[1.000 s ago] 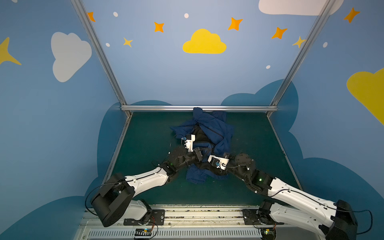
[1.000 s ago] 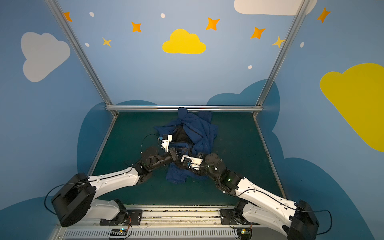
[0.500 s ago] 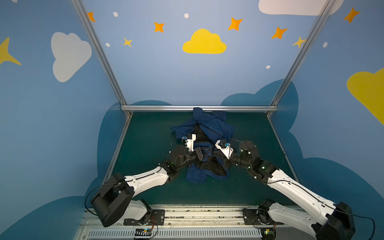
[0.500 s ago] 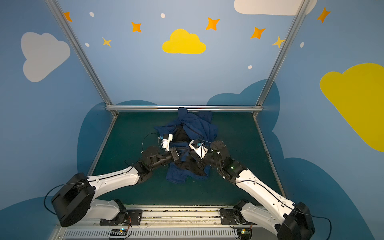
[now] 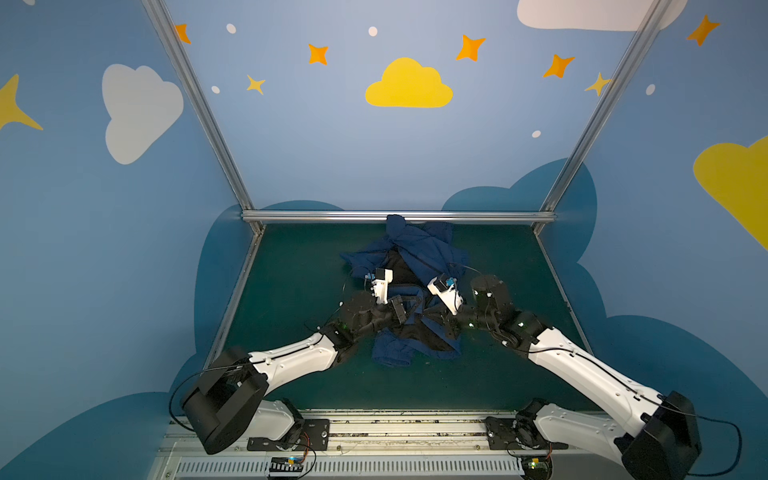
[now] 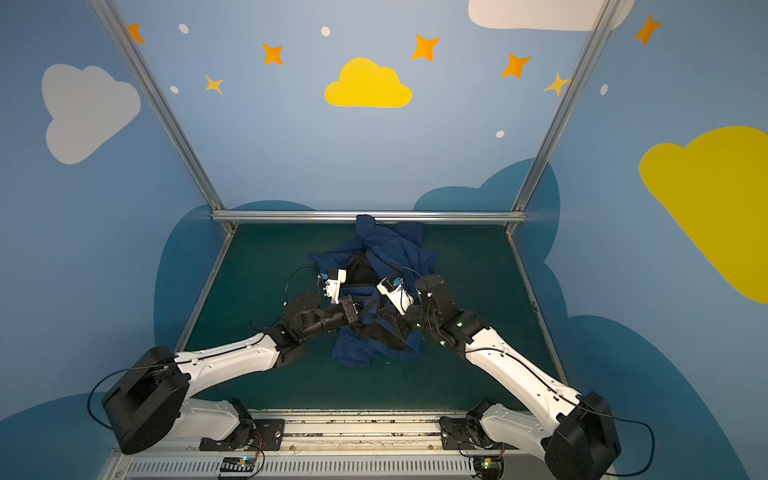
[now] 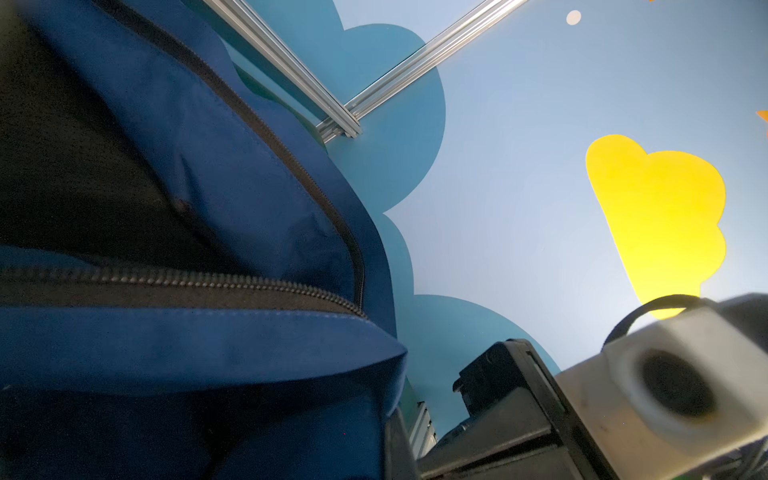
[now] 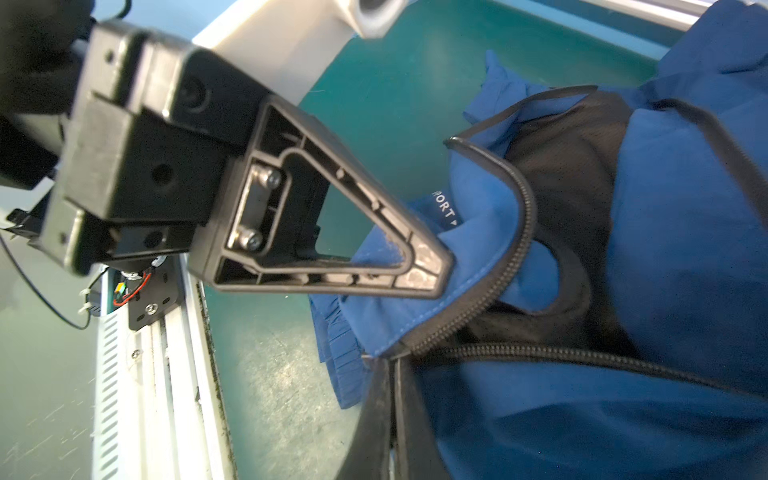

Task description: Zip up the jacket

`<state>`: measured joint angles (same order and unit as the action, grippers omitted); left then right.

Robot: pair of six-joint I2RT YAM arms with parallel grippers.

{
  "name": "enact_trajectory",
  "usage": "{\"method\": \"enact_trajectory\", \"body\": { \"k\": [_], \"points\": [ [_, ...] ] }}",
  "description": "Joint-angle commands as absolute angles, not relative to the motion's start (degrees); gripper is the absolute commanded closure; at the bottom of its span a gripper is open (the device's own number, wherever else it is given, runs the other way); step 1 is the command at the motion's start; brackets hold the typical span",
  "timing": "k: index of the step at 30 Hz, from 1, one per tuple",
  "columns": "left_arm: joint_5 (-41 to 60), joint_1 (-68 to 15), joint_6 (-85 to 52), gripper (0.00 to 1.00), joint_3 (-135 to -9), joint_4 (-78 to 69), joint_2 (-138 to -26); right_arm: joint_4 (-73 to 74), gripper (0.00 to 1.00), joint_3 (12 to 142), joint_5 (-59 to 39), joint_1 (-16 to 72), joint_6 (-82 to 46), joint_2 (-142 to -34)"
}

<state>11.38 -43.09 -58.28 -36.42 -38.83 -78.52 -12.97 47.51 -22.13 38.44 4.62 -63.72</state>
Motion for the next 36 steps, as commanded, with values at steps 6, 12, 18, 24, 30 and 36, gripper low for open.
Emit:
{"method": "enact_trajectory", "body": {
  "k": [6,12,18,24,30,36],
  "points": [
    [10.89,-43.02,-57.65,0.97,-37.48,-40.20,-77.21,-11.97,1.00,47.58,-23.09,38.41,7.39,-60.99],
    [10.73,-42.59,-57.33,0.97,-38.03,-41.73,-78.12,-12.98,1.00,45.52,-23.96,38.41,7.43,-58.01],
    [11.54,-41.59,-54.35,0.97,-39.49,-36.84,-78.16,-20.94,1.00,46.73,-18.66,39.93,5.78,-57.86],
    [13.00,-41.73,-51.05,0.97,-39.56,-31.39,-77.96,-30.33,1.00,46.18,-2.93,44.86,2.35,-56.44],
    [15.28,-42.87,-50.58,0.97,-38.20,-32.49,-79.28,-34.23,1.00,43.79,-0.62,46.22,-5.05,-57.58],
    [16.16,-44.07,-52.86,0.97,-36.30,-37.68,-82.80,-34.28,1.00,42.10,1.55,46.25,-6.42,-57.13]
  ]
}}
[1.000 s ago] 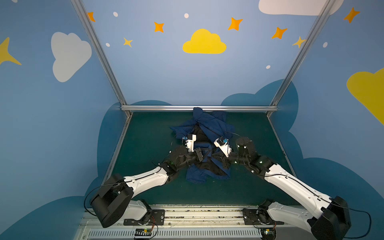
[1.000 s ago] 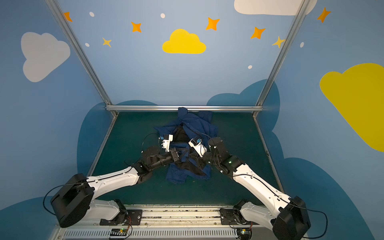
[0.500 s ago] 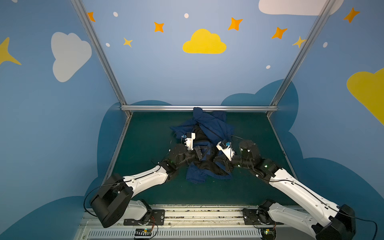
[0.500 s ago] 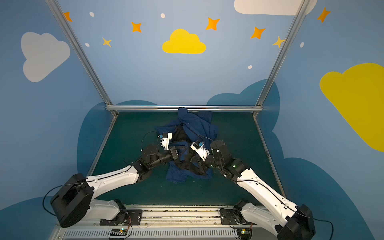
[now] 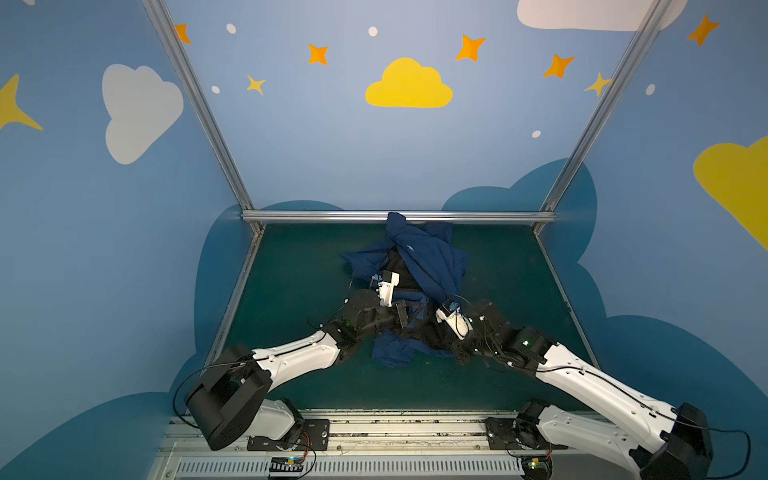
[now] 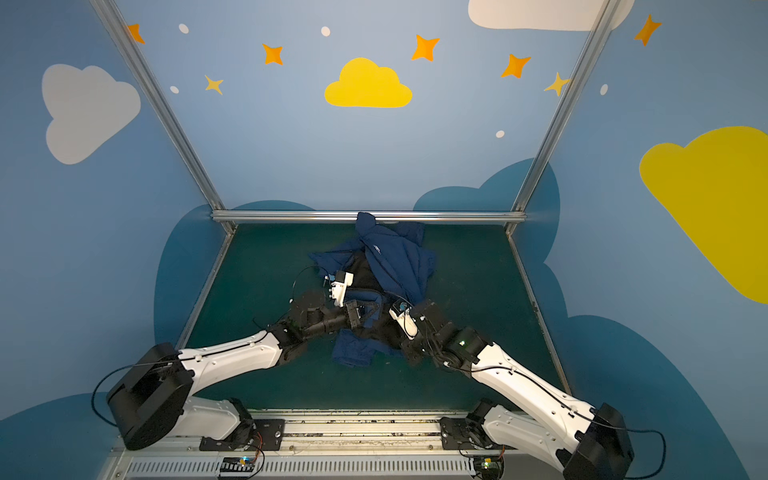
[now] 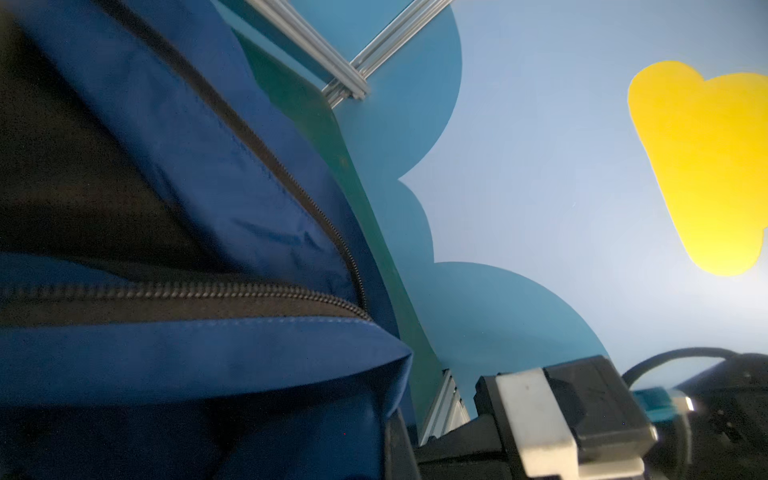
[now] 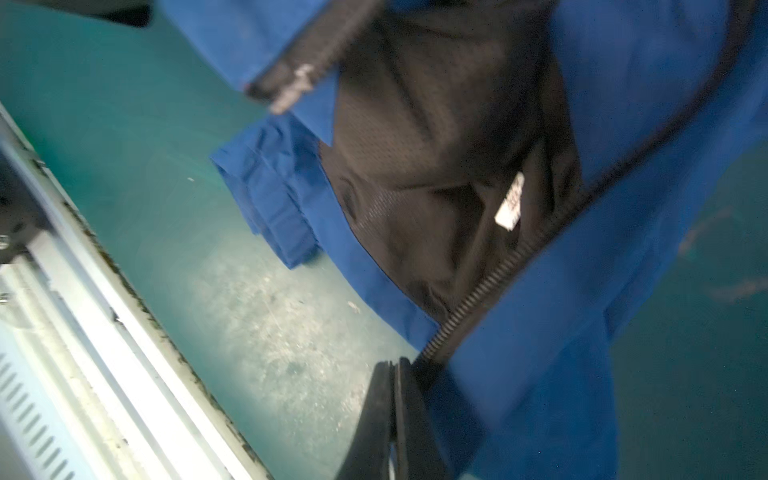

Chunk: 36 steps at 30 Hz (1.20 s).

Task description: Zip up the jacket

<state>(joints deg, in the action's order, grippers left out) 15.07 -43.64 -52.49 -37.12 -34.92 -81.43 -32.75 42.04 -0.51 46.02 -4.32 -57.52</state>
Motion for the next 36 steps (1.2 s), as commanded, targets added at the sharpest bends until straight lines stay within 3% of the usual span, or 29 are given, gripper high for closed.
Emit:
{"method": "enact_trajectory", "body": {
  "k": [1,4,8,10,17,22,26,36],
  "points": [
    [16.09,-44.28,-53.01,0.97,-36.29,-37.95,-83.09,-34.60,0.94,42.29,0.87,46.29,-6.29,-57.05],
    [15.83,-44.49,-53.00,0.97,-36.30,-38.07,-83.17,-37.38,0.64,44.09,1.05,46.57,-7.51,-56.33],
    [15.30,-44.50,-52.62,0.97,-36.25,-36.79,-82.54,-41.36,0.45,46.85,4.14,46.32,-15.04,-52.74],
    [15.40,-44.31,-52.90,0.97,-36.08,-36.39,-82.61,-43.96,0.19,48.25,5.03,45.88,-21.08,-50.76],
    [16.99,-44.03,-54.26,0.97,-35.33,-37.92,-83.84,-47.65,0.17,47.11,-2.96,43.89,-38.42,-52.97],
    [18.31,-44.16,-54.49,0.97,-35.76,-37.71,-83.35,-37.55,0.17,41.55,-9.89,45.18,-51.49,-58.01],
    [18.41,-44.20,-53.63,0.97,-35.75,-36.56,-81.82,-34.44,0.15,39.55,-7.07,48.75,-54.34,-58.46],
    [17.56,-44.41,-54.56,0.97,-36.50,-38.13,-82.09,-15.85,0.15,29.24,-5.23,47.61,-60.42,-57.81]
  ]
}}
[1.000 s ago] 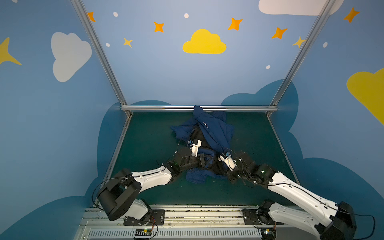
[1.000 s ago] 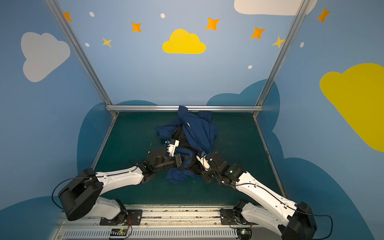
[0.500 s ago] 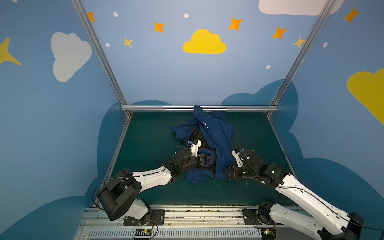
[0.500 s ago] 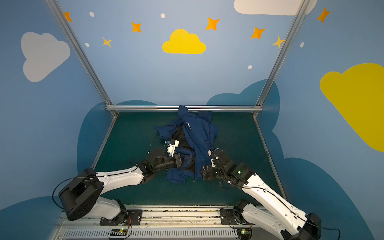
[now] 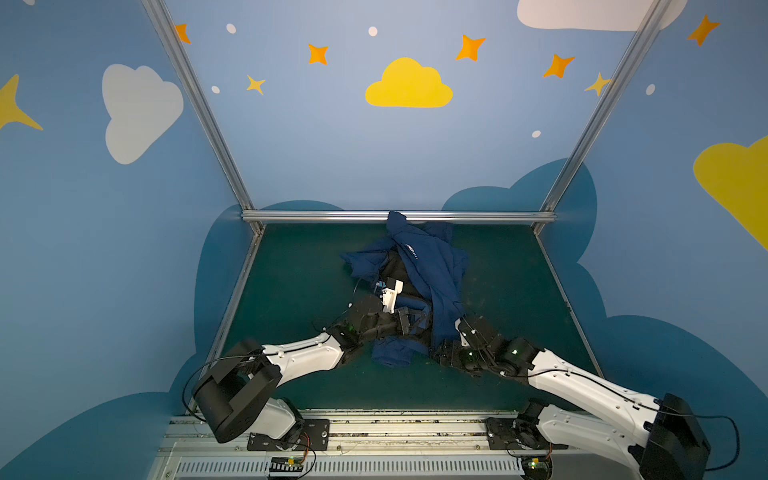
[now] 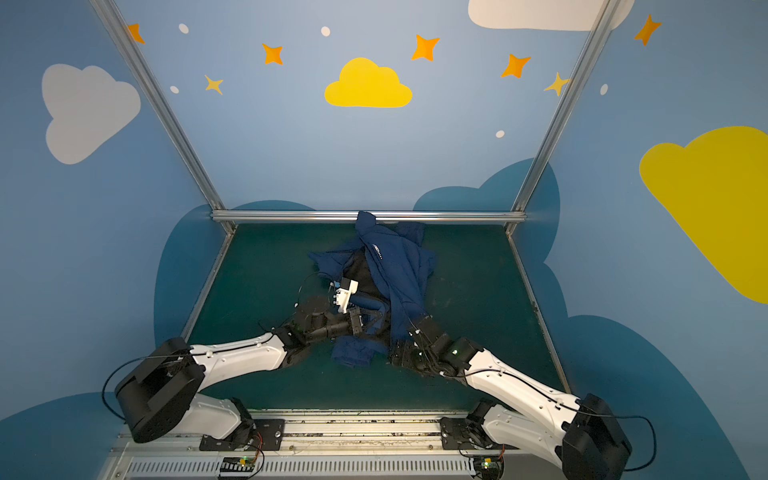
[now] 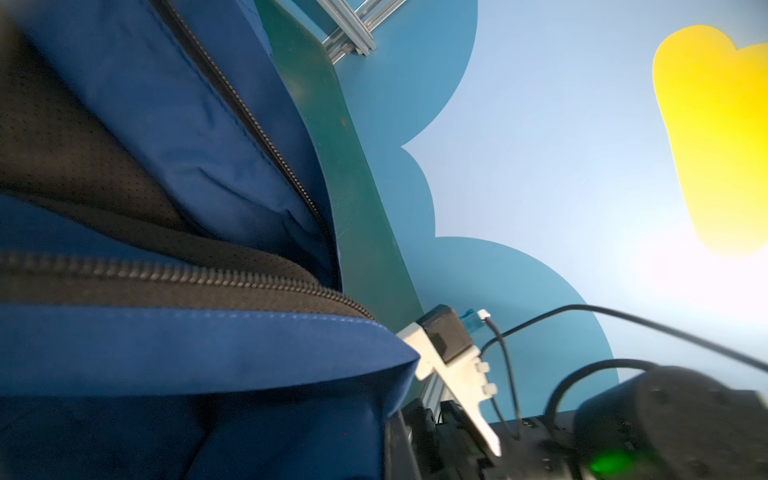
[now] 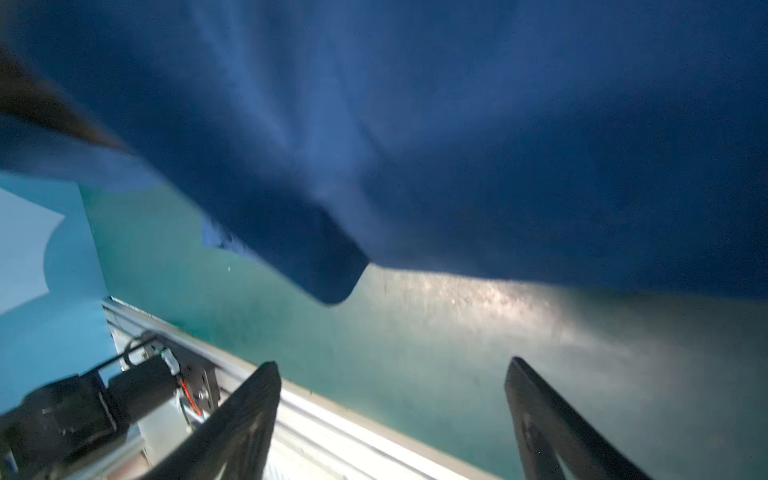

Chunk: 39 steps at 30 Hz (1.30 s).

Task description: Zip up the jacket

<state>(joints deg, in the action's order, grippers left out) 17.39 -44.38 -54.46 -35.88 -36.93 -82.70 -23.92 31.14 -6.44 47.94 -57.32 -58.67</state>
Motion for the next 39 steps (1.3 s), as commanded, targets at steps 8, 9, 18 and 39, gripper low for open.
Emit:
{"method": "enact_trajectory", "body": {
  "k": [8,9,18,39],
  "points": [
    [18.52,-44.82,-53.92,0.97,-38.77,-37.38,-82.54,-4.88,0.14,25.70,-4.09,47.07,-57.54,-58.59],
    [18.54,-44.82,-53.90,0.97,-39.01,-37.45,-82.55,-3.49,0.14,25.23,-3.92,46.97,-57.48,-58.75],
    [18.27,-44.83,-53.87,0.97,-39.90,-36.45,-82.50,7.24,0.14,20.99,-3.33,46.31,-60.76,-61.85],
    [16.95,-44.74,-54.33,0.97,-38.74,-36.55,-81.11,15.86,1.00,16.72,-7.33,44.95,-58.58,-58.26]
  ]
}}
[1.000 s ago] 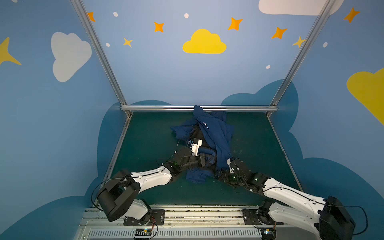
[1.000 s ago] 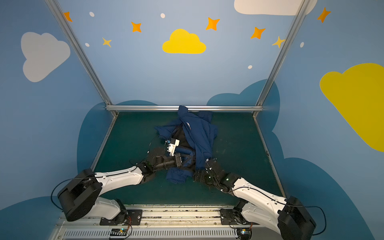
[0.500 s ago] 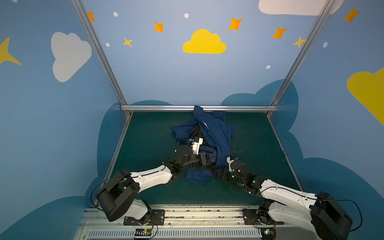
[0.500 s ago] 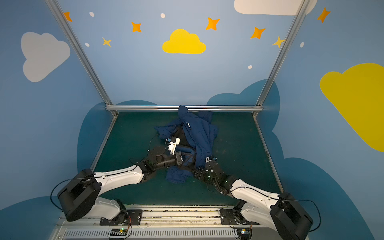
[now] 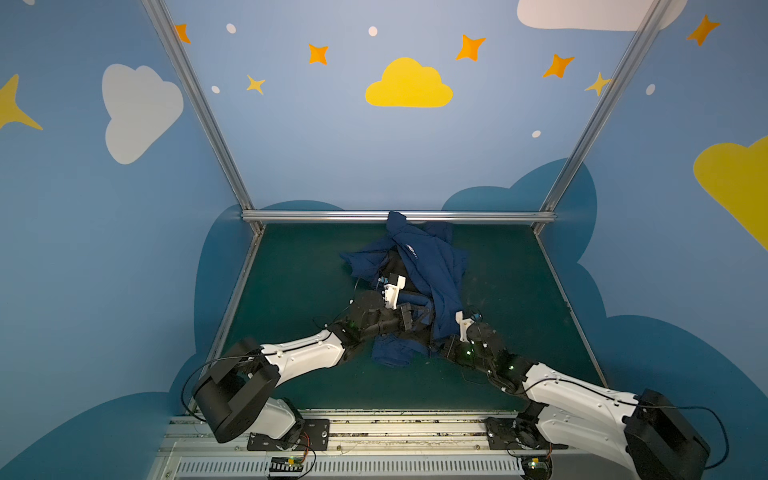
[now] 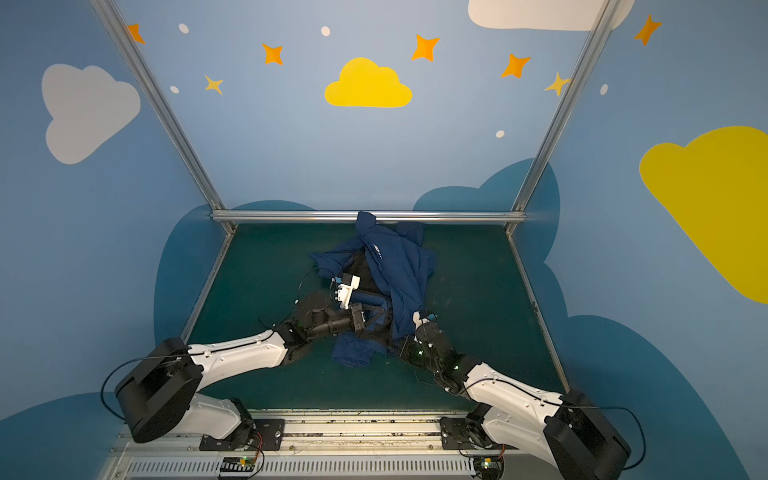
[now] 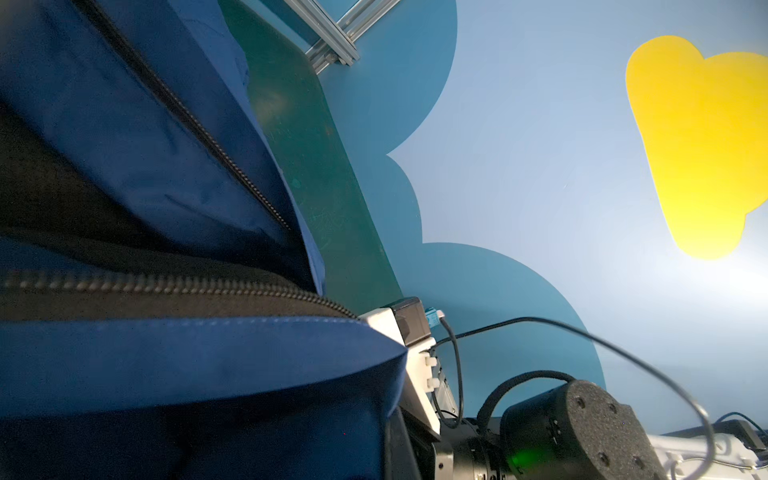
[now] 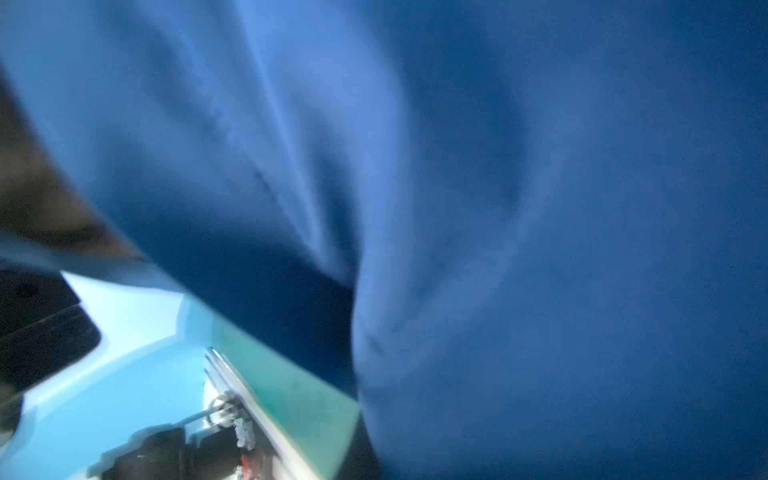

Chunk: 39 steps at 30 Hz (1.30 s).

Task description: Zip up the jacket

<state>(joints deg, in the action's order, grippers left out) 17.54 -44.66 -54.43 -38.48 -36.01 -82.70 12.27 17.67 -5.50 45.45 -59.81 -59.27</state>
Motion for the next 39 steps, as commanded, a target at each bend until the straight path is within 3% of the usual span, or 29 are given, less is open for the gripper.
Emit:
{"method": "enact_trajectory", "body": {
  "k": [1,13,24,39],
  "points": [
    [16.79,-44.44,-54.17,0.97,-38.53,-36.56,-80.51,16.62,1.00,16.69,-7.99,44.78,-57.84,-57.51],
    [13.79,-40.25,-49.32,0.97,-35.68,-53.72,-72.64,37.87,1.00,14.09,-10.59,41.18,-44.82,-42.75],
    [13.01,-40.25,-43.60,0.97,-35.58,-79.96,-77.51,48.92,1.00,26.70,-25.26,38.06,-40.97,-52.26],
    [14.46,-40.65,-38.88,0.97,-34.85,-79.80,-73.36,51.18,1.00,37.11,-37.52,34.99,-46.31,-59.66]
  ]
}}
